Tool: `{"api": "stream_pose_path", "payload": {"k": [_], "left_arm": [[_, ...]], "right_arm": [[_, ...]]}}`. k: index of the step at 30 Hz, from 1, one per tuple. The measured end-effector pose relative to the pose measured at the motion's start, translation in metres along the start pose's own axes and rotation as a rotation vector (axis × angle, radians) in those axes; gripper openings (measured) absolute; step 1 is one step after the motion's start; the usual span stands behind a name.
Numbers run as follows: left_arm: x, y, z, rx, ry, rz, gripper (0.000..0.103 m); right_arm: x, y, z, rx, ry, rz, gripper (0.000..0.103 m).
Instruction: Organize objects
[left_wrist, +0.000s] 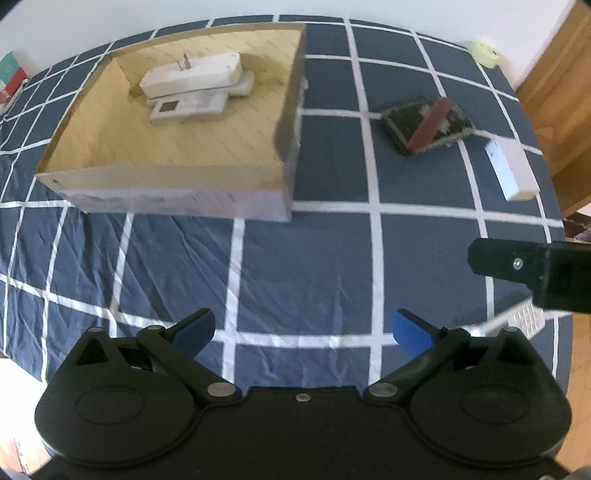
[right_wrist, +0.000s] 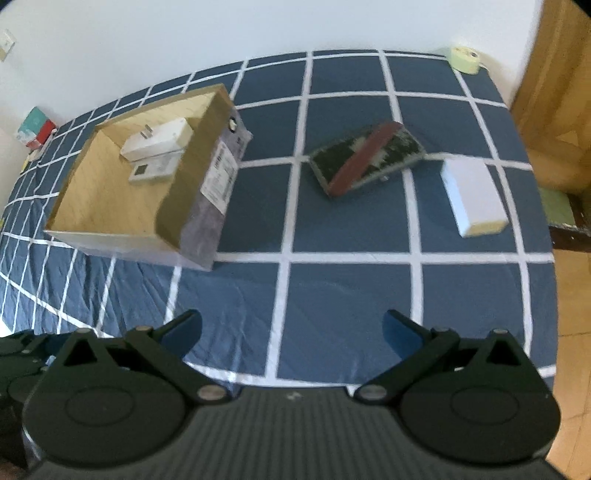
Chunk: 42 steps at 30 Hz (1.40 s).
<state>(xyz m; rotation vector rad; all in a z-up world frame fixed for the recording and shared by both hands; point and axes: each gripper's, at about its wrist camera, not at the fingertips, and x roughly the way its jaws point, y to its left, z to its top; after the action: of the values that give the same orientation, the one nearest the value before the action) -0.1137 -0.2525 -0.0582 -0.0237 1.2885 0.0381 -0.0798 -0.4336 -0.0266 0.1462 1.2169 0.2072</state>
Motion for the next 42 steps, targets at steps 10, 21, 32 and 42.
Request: {"api": "stream_pose_path", "payload": {"k": [10, 21, 32, 42], "left_arm": [[-0.005, -0.020, -0.042, 0.001, 0.005, -0.032, 0.103], [0.006, -0.060, -0.057, -0.012, 0.014, -0.076, 0.103], [0.052, -0.127, -0.062, -0.101, 0.075, -0.108, 0.103], [0.092, -0.165, -0.062, -0.186, 0.136, -0.165, 0.103]], "right_arm": [[-0.023, -0.030, -0.050, 0.051, -0.001, -0.075, 0.103], [-0.021, -0.079, -0.068, 0.063, 0.029, -0.147, 0.103], [0.019, -0.138, -0.058, 0.003, 0.114, -0.109, 0.103], [0.062, -0.162, -0.053, -0.056, 0.199, -0.041, 0.100]]}}
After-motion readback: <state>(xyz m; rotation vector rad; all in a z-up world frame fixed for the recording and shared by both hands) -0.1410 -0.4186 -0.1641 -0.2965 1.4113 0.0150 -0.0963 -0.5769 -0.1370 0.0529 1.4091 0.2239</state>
